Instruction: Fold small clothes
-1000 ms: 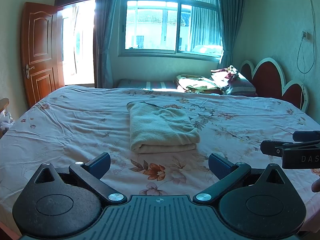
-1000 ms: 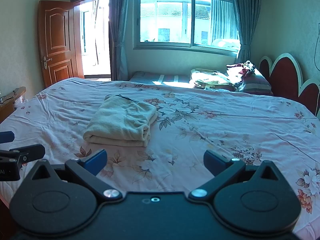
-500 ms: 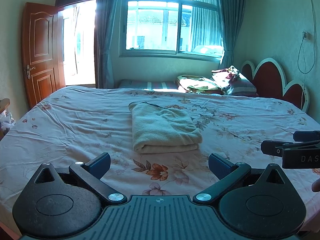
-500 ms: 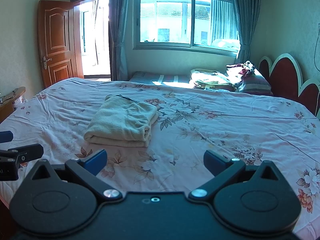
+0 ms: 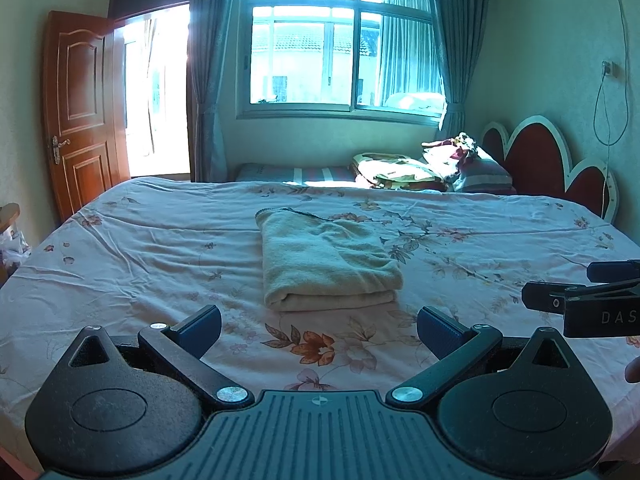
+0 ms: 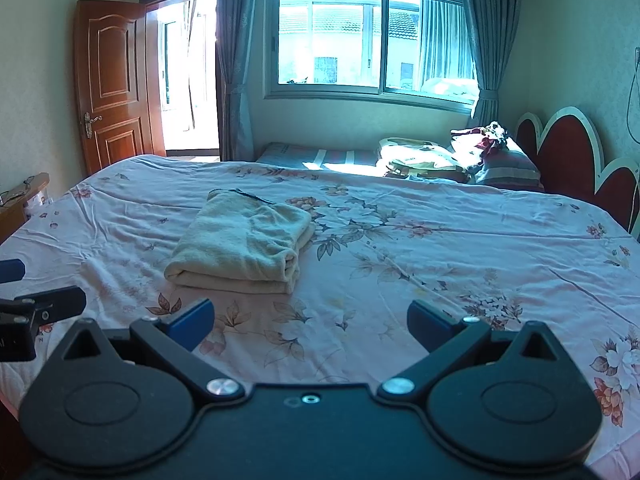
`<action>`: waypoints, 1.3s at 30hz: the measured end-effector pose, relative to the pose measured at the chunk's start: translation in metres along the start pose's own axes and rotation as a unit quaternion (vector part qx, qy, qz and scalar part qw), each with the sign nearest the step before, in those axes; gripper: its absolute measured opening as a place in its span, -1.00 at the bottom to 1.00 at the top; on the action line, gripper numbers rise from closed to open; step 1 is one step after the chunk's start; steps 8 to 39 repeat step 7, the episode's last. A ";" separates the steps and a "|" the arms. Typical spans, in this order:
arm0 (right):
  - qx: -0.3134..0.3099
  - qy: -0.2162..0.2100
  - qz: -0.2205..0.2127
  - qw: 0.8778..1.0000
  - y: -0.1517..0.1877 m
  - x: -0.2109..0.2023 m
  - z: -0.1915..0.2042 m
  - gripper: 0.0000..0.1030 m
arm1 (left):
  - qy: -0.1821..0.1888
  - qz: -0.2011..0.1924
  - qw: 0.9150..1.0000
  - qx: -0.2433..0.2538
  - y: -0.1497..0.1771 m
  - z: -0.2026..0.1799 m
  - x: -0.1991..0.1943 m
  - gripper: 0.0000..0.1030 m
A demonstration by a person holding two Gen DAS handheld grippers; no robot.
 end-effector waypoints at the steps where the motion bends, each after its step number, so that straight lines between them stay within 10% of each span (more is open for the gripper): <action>1: 0.000 0.000 0.000 1.000 0.000 0.000 0.000 0.99 | -0.001 -0.002 1.000 0.004 0.000 0.000 0.000 0.99; 39: 0.000 -0.001 0.003 1.000 0.001 0.002 -0.002 0.99 | -0.001 -0.008 1.000 0.000 -0.002 -0.001 -0.001 1.00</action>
Point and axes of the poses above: each gripper's, at about its wrist camera, not at the fingertips, and x roughly the way its jaws point, z to its left, y to its underside, the point moved 3 cm from there along x, roughly the way its jaws point, and after that the axes turned 2 degrees about -z, right-handed, at the moved point
